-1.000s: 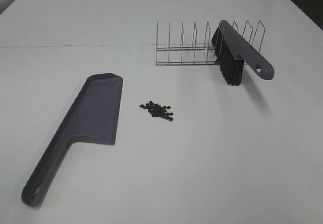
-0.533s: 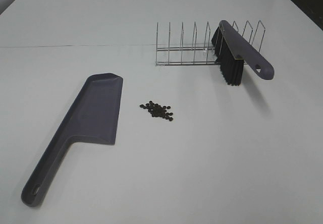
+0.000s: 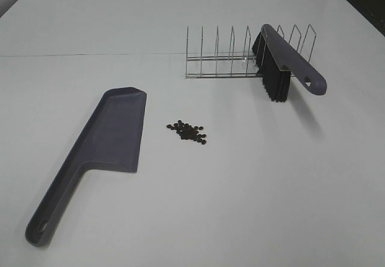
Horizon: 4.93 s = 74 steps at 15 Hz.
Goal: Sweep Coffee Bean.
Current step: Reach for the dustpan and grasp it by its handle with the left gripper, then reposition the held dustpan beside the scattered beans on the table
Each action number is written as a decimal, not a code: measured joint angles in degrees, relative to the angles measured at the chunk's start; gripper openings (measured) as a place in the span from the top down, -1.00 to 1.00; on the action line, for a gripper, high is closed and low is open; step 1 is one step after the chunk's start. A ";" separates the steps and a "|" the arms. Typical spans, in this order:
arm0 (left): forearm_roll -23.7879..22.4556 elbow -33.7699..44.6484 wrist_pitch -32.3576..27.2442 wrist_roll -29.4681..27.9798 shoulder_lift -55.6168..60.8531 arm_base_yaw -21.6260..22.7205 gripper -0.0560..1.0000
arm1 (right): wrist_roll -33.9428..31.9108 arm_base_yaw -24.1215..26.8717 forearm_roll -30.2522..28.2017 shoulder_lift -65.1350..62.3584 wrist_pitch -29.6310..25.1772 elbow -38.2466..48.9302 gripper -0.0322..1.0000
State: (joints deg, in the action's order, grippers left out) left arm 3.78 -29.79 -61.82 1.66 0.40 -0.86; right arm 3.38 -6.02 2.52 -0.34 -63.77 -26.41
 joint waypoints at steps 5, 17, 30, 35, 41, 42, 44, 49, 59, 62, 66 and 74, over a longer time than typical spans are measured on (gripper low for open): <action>0.00 0.00 0.00 0.00 0.00 0.00 -0.98 | 0.00 0.00 0.00 0.00 0.00 0.00 -0.28; -0.06 0.00 0.00 0.00 0.00 0.00 -0.98 | 0.00 0.00 0.00 0.00 0.00 0.00 -0.28; -1.66 0.00 0.00 -0.86 0.00 0.00 -0.98 | 0.00 0.00 0.00 0.00 0.00 0.00 -0.28; -2.18 -2.58 -4.76 -3.78 -7.10 0.00 -0.98 | 0.00 0.00 0.00 0.00 0.00 0.00 -0.28; 2.18 -4.64 -7.62 -1.66 -40.62 0.00 -0.98 | 0.00 0.00 0.00 0.00 0.00 0.00 -0.28; 0.57 -4.64 -5.44 -0.80 -44.06 0.00 -0.98 | 0.00 0.00 0.00 0.00 0.00 0.00 -0.28; 0.17 -4.64 -2.64 -0.40 -47.67 0.00 -0.98 | 0.00 0.00 0.00 0.00 0.00 0.00 -0.28; -0.34 -7.68 5.33 -1.32 -59.76 -3.72 -0.98 | 0.00 0.00 0.00 0.00 0.00 0.00 -0.28; -4.70 -26.53 15.93 -15.13 -105.14 -20.28 -0.98 | 0.00 0.00 0.00 0.00 0.00 0.00 -0.28; -4.64 -31.91 16.04 -14.55 -112.87 -20.57 -0.98 | 0.00 0.00 0.00 0.00 0.00 0.00 -0.28; -3.78 -33.75 16.73 -12.55 -116.71 -20.57 -0.88 | 0.00 0.00 0.00 0.00 0.00 0.00 -0.28; -3.78 -33.75 18.85 -11.97 -116.94 -20.63 0.27 | 0.00 0.00 0.00 0.00 0.00 0.00 -0.28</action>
State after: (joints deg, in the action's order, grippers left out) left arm 0.00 -63.54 -42.97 -10.31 -116.54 -21.49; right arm 3.38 -6.02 2.52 -0.34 -63.77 -26.41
